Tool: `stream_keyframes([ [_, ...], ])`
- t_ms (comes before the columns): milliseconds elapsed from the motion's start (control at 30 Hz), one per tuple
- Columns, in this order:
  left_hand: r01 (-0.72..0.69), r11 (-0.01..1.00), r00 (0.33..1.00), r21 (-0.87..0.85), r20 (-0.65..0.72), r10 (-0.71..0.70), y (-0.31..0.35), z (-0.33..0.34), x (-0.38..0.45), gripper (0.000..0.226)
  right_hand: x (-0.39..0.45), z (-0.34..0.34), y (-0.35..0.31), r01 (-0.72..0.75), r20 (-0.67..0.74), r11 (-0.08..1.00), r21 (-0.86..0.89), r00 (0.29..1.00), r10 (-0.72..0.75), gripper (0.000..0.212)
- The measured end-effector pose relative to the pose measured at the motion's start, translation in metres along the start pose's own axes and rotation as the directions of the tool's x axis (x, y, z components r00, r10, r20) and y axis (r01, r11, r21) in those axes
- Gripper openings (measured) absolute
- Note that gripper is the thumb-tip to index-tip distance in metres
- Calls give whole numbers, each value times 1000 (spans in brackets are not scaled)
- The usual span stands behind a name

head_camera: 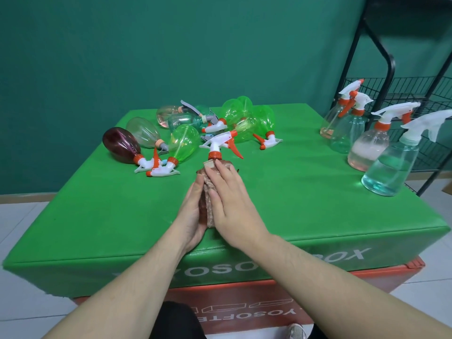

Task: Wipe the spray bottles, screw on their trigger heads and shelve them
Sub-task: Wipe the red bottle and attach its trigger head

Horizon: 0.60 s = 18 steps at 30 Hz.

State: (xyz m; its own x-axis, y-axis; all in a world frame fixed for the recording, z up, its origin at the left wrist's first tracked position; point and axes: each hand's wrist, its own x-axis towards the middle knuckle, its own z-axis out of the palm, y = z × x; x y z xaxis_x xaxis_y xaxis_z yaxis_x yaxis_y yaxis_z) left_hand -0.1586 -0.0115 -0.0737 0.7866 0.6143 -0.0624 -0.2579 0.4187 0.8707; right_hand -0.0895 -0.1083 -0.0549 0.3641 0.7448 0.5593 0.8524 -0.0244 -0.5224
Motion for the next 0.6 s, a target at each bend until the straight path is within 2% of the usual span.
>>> stream_keyframes([
  [67, 22, 1000, 1000, 15, 2, -22, 1, 1, -2, 71, 13, -1, 0, -64, 34, 998, 28, 997, 63, 52],
  [167, 46, 999, 999, 18, -13, -46, 1, 2, -2, 70, 32, -2, 2, -181, 80, 980, 88, 981, 174, 50],
  [233, 55, 998, 998, 6, -18, -55, 1, 2, -3, 69, 39, -3, 2, -217, 71, 974, 60, 975, 212, 48],
  [400, 66, 997, 998, -26, -22, -67, 2, 1, -3, 69, 38, 2, -3, -227, 69, 973, 36, 972, 225, 47],
  [600, 61, 998, 997, 22, -46, -60, 1, 3, 0, 70, 20, 9, 0, -156, 48, 988, -12, 986, 157, 54],
])
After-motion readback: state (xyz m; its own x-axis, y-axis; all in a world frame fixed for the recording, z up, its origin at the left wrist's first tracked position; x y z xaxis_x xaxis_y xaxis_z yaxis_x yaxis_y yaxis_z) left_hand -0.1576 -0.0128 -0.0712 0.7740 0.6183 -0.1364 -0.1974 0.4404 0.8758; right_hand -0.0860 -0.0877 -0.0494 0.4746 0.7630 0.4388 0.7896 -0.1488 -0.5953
